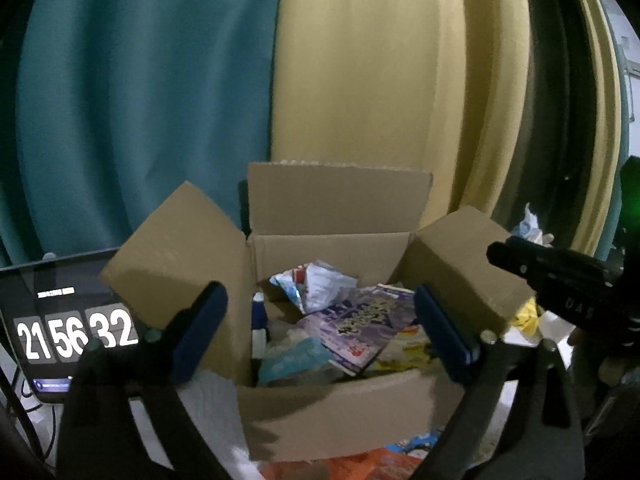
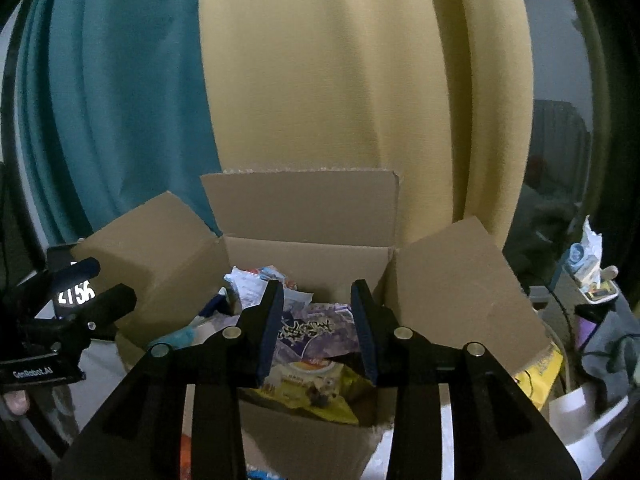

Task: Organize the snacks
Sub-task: 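Withdraw both grippers from the box back toward the snack pile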

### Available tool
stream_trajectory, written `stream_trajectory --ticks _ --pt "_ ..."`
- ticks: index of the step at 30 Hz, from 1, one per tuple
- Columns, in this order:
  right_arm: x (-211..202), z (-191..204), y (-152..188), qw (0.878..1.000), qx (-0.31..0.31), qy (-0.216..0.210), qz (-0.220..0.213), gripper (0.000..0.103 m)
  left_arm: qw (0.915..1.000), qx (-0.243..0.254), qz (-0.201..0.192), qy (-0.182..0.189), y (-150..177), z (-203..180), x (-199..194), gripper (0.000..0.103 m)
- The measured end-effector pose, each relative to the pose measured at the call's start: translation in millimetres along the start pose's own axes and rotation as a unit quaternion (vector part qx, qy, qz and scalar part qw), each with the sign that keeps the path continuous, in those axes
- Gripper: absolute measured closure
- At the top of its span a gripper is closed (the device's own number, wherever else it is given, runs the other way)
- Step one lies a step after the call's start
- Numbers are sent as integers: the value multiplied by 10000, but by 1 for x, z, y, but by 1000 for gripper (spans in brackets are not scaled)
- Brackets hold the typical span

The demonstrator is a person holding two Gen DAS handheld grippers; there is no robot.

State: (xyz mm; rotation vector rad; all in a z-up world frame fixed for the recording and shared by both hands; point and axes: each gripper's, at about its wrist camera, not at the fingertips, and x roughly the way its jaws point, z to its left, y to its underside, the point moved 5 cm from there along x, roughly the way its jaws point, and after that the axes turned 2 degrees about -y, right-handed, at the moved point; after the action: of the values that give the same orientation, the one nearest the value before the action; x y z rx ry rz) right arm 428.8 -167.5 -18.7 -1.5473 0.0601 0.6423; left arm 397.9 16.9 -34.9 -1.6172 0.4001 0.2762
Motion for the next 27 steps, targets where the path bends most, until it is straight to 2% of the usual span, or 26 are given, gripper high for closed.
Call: stream_trajectory --ticks 14,27 --pt "-61 0 22 10000 68 16 -10 66 9998 40 -138 106 14 -14 -58 6" --pt "-109 -6 70 9998 121 -19 174 66 9999 -6 12 139 50 -25 -93 6"
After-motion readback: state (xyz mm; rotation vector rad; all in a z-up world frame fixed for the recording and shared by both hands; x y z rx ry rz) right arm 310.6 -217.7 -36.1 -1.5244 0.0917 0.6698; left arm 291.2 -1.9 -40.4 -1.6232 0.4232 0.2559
